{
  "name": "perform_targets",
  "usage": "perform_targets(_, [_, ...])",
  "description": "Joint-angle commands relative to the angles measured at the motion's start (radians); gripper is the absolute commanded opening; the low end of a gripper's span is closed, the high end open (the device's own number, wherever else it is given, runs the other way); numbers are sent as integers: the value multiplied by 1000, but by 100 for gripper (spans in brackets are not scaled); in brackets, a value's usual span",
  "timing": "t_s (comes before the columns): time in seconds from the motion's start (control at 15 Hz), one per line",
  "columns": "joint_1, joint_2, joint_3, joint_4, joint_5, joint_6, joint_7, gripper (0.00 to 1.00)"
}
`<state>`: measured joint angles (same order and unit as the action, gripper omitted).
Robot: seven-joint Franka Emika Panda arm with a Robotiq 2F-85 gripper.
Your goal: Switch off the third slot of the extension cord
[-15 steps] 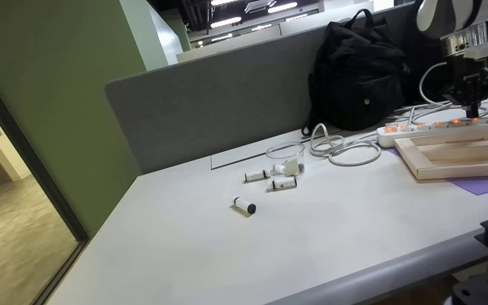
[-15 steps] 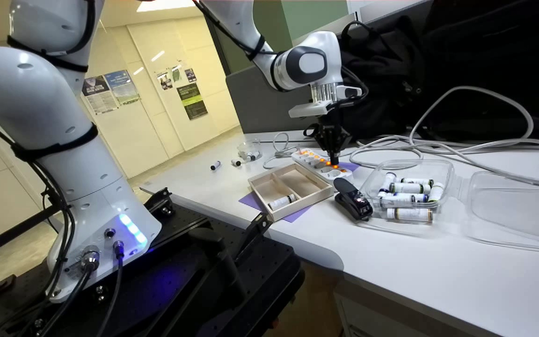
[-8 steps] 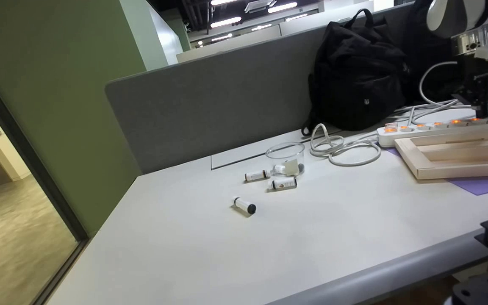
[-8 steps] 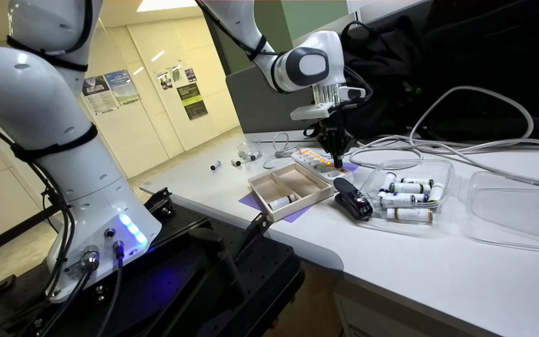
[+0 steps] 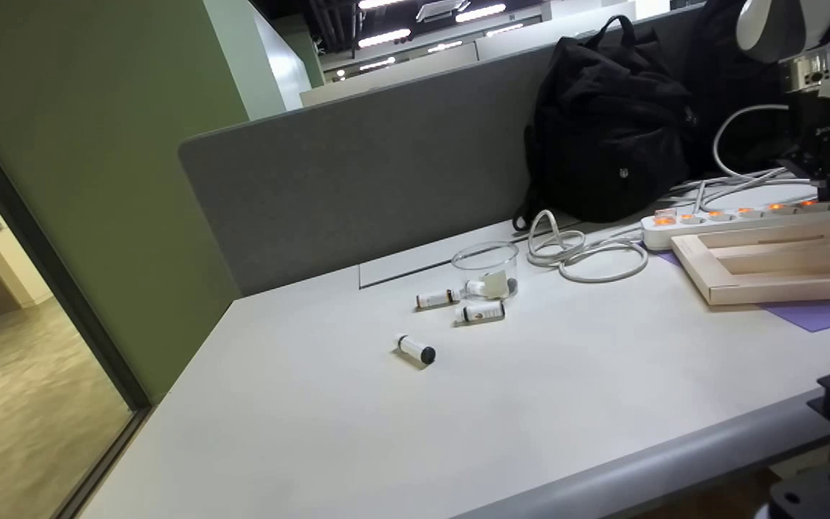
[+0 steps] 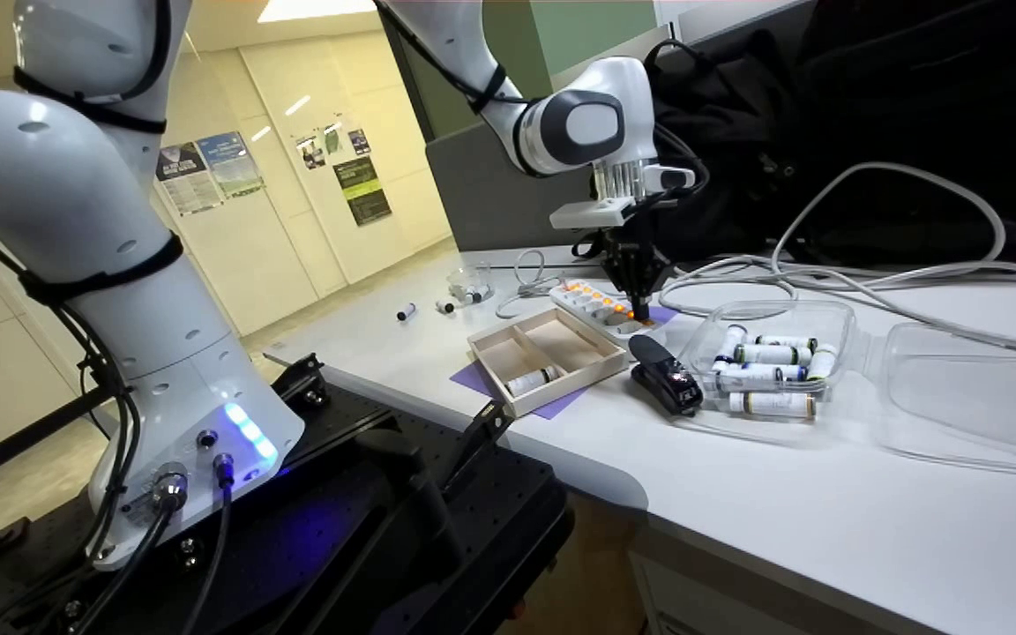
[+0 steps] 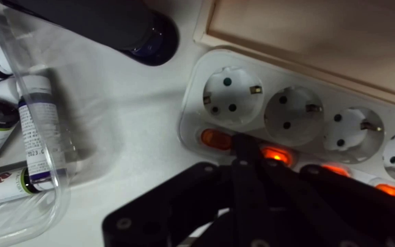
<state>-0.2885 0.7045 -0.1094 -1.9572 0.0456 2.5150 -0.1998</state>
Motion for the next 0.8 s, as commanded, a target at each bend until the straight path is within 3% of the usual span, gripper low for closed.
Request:
perform_targets(0.0, [-34,-14,39,-37,39,48,-24,0])
perform_targets(0.73, [-80,-32,111,-49,114,100,-102,0])
